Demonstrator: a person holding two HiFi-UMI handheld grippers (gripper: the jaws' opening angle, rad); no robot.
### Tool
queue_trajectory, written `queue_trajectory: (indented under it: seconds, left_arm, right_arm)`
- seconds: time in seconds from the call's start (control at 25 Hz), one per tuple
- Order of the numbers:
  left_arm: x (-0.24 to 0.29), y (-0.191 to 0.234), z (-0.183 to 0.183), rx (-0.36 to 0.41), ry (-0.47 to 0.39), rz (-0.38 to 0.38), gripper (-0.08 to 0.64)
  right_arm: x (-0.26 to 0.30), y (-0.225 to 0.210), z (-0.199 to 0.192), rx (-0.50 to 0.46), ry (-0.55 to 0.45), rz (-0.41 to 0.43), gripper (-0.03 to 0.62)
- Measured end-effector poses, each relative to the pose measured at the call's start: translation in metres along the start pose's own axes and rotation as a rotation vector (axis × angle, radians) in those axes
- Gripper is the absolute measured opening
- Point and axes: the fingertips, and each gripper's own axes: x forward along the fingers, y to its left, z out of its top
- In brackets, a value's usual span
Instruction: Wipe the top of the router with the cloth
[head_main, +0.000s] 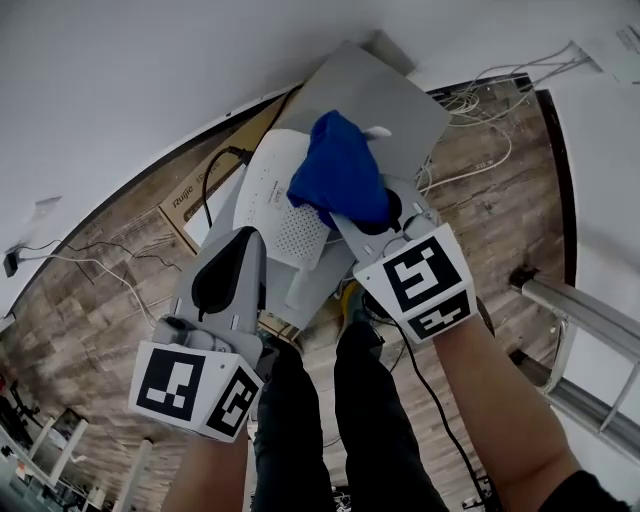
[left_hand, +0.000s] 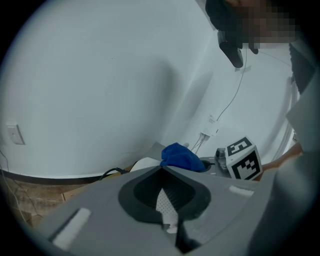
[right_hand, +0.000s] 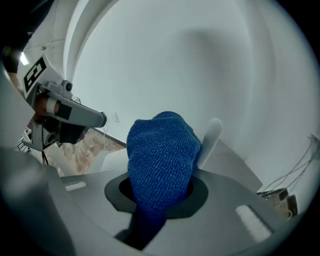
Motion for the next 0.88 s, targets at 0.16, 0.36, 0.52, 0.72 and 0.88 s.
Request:
queue_trajectory:
  seconds: [0.16,0.36,0.52,0.72,0.88]
  left_arm:
    - [-0.007,-0.007,-0.016,0.005,0.015,-0.003,0.002]
    - [-0.02,-0.012,-0.033,0.005,0.03,-0.009,0.002]
    - [-0.031,-0.014,-0.043,0.008,0.032,-0.013,0.002]
    - [-0.046,-0.015,-0.05,0.006,0.026,-0.017,0.002]
    - [-0.059,-0.016,-0.057,-0.006,0.03,-0.022,0.002]
  right_arm:
    - [-0.009,0.018,-0.014,0.005,-0.008,0.014,0.102]
    - [-0.021,0.046,-0.031,0.007,-0.006,0.039,0.102]
    - [-0.027,0.073,-0.048,0.023,0.003,0.056,0.101]
    - [-0.034,0.104,-0.067,0.037,0.033,0.074,0.101]
    - [-0.042,0.119,-0.069,0.057,0.044,0.068,0.102]
